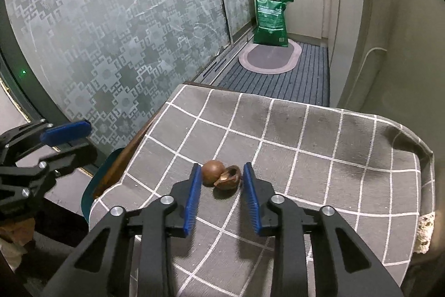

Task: Collect trash
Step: 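Move both open tools back toward the brown nut and shell, then grasp the nut shell with the right tool while the left tool grasps the brown nut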

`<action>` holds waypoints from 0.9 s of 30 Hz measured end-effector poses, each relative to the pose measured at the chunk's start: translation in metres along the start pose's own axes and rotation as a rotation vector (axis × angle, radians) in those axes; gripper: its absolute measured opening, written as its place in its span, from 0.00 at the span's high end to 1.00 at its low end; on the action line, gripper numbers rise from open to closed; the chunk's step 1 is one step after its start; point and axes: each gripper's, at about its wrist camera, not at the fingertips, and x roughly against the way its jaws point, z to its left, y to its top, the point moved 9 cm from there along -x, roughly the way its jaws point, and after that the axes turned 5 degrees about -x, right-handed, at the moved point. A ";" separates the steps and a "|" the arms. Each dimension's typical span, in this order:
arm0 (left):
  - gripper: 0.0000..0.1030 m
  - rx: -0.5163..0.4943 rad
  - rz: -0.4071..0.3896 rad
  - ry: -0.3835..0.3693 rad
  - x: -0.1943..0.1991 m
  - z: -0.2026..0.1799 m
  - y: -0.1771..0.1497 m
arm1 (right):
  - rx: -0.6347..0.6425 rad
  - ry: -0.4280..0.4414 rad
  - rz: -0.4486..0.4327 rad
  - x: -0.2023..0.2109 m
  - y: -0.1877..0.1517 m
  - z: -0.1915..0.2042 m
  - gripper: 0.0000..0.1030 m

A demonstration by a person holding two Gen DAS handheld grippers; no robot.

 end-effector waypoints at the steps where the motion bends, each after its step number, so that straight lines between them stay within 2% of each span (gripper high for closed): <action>1: 0.58 -0.001 0.005 -0.004 -0.003 -0.002 0.000 | 0.006 -0.002 0.001 0.000 0.000 0.001 0.76; 3: 0.58 -0.002 0.015 -0.013 -0.008 -0.004 -0.002 | 0.015 -0.002 0.002 0.001 -0.002 0.003 0.81; 12: 0.58 -0.035 0.036 -0.033 -0.022 -0.024 -0.002 | -0.010 0.037 -0.003 0.013 -0.004 -0.003 0.81; 27: 0.58 -0.097 0.073 -0.040 -0.057 -0.066 0.004 | -0.068 0.016 -0.052 0.051 -0.012 -0.048 0.81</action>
